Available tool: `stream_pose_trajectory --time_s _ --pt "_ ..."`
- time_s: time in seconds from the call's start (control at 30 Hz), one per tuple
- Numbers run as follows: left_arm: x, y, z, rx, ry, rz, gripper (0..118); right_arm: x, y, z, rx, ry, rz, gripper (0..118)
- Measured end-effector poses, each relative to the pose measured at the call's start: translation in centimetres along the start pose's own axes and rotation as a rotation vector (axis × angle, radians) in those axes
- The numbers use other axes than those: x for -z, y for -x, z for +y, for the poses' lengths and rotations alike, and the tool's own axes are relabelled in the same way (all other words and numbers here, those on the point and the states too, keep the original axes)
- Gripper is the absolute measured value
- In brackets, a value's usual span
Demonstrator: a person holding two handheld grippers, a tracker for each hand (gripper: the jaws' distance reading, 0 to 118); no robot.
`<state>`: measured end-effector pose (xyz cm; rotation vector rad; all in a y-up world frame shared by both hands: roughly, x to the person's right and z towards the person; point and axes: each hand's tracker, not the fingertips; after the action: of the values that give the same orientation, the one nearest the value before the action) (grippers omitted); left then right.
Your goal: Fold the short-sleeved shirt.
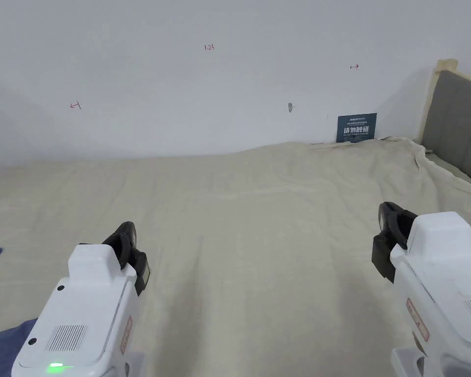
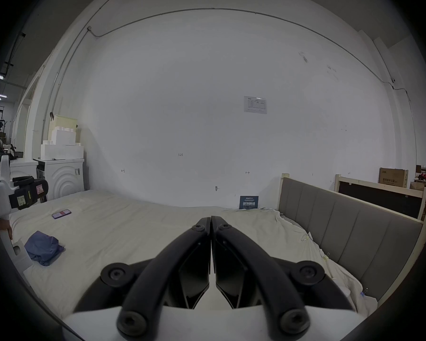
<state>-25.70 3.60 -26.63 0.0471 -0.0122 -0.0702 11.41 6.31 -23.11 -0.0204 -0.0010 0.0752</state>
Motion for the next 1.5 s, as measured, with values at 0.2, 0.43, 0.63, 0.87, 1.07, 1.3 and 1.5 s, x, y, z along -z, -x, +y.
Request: stream_pose_trajectory --time_s 0.2,0.43,0.63,0.87,1.07,1.3,1.5 --pt "0.08 0.07 -0.04 0.0 0.002 -0.001 0 -0.05 0.27 0.03 -0.006 -0.001 0.004 0" --pt "0.08 0.04 -0.23 -0.001 0.009 0.004 0 -0.25 0.36 0.2 -0.009 -0.007 -0.001 0" --pt "0.04 0.02 -0.3 -0.004 0.008 0.003 0 -0.37 0.31 0.23 -0.011 -0.005 -0.005 0" --pt "0.06 0.01 -0.48 -0.002 0.011 0.003 0 -0.52 0.25 0.3 -0.013 -0.004 -0.007 0" --pt "0.04 -0.03 -0.49 0.003 0.009 0.001 0 -0.54 0.23 0.39 -0.017 -0.007 -0.005 0" --pt "-0.13 0.08 -0.44 0.007 0.01 0.004 0 -0.58 0.26 0.39 -0.013 -0.008 -0.004 0" --pt "-0.14 0.35 -0.36 0.008 0.004 0.021 1 -0.55 0.38 0.5 -0.012 -0.009 -0.008 1"
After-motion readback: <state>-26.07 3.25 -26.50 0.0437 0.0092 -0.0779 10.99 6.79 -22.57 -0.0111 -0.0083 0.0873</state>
